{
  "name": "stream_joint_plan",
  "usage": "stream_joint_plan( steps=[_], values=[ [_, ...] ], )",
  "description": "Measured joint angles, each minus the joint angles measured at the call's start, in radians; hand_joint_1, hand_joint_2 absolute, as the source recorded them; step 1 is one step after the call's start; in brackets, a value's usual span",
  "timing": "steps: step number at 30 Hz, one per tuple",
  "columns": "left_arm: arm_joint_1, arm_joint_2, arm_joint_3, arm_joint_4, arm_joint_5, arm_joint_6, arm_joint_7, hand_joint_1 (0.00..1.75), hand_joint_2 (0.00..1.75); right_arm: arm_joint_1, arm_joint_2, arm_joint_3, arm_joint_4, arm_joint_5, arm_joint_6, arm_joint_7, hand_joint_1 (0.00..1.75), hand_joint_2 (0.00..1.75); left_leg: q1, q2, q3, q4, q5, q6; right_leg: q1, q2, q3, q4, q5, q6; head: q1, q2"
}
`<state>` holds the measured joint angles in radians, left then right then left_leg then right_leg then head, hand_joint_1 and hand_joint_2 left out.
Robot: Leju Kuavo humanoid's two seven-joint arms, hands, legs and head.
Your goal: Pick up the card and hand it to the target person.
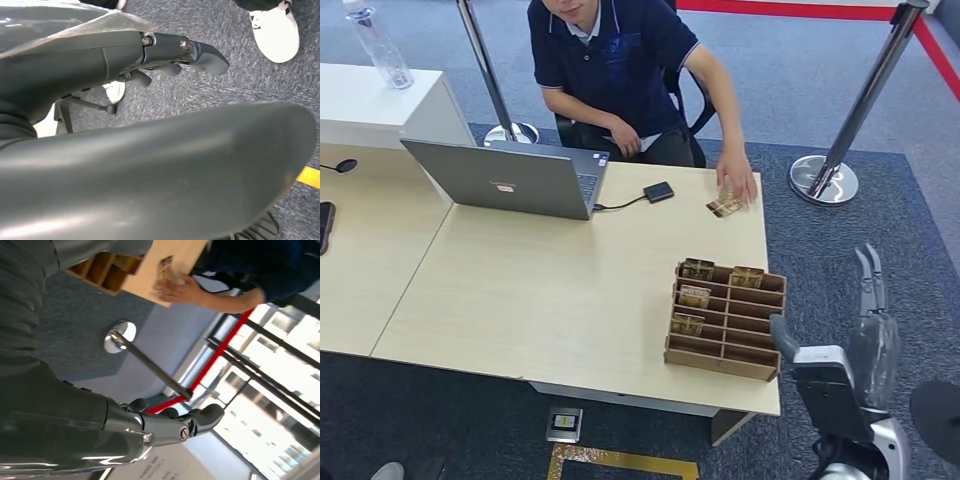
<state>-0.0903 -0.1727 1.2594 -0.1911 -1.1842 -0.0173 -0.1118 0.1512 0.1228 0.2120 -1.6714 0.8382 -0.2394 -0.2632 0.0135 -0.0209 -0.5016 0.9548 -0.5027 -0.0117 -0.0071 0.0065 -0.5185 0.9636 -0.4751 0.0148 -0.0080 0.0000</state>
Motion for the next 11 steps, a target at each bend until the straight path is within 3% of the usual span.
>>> stream_joint_plan(
  steps=[6,8,11],
  values=[
    [-0.002,-0.001,0.009,0.000,0.006,0.003,0.011,0.00,0.00,0.079,0.023,-0.244,0.085,-0.030,0.202,0.011,0.00,1.75,0.000,0.000,0.001,0.000,0.000,0.000,0.000,0.000,0.002,0.000,0.000,0.000,0.000,0.000],
    [-0.001,-0.002,0.010,0.000,0.004,0.002,0.010,0.00,0.00,0.063,0.036,-0.365,0.209,-0.012,0.216,-0.006,0.00,1.75,0.000,0.000,0.002,0.000,0.000,0.000,0.000,0.000,0.002,0.000,0.000,0.000,0.000,0.000],
    [0.000,-0.004,0.011,0.000,-0.002,0.002,0.009,0.00,0.00,0.005,0.037,-0.528,0.445,0.042,0.163,-0.010,0.00,1.75,0.000,0.000,0.002,0.000,0.000,0.000,0.000,0.000,0.003,-0.001,0.000,0.000,0.000,0.000]
  ],
)
